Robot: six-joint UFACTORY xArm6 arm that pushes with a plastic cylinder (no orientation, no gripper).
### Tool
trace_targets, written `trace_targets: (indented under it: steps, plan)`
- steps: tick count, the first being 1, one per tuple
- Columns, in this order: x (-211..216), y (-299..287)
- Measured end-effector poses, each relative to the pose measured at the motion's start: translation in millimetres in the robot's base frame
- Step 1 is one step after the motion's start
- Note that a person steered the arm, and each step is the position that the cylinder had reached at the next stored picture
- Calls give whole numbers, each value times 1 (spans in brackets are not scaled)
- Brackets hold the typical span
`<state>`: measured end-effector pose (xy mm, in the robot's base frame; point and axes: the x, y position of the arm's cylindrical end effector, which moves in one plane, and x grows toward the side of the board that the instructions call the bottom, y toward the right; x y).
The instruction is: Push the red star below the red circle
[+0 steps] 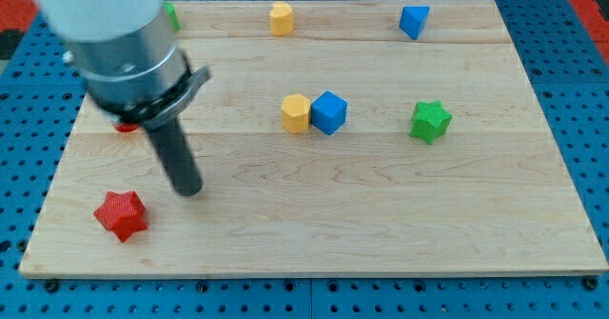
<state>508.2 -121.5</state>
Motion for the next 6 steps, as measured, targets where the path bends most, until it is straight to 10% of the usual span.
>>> trace_targets:
  steps: [3,6]
  plan:
    - [-135,8]
    - [-177,135]
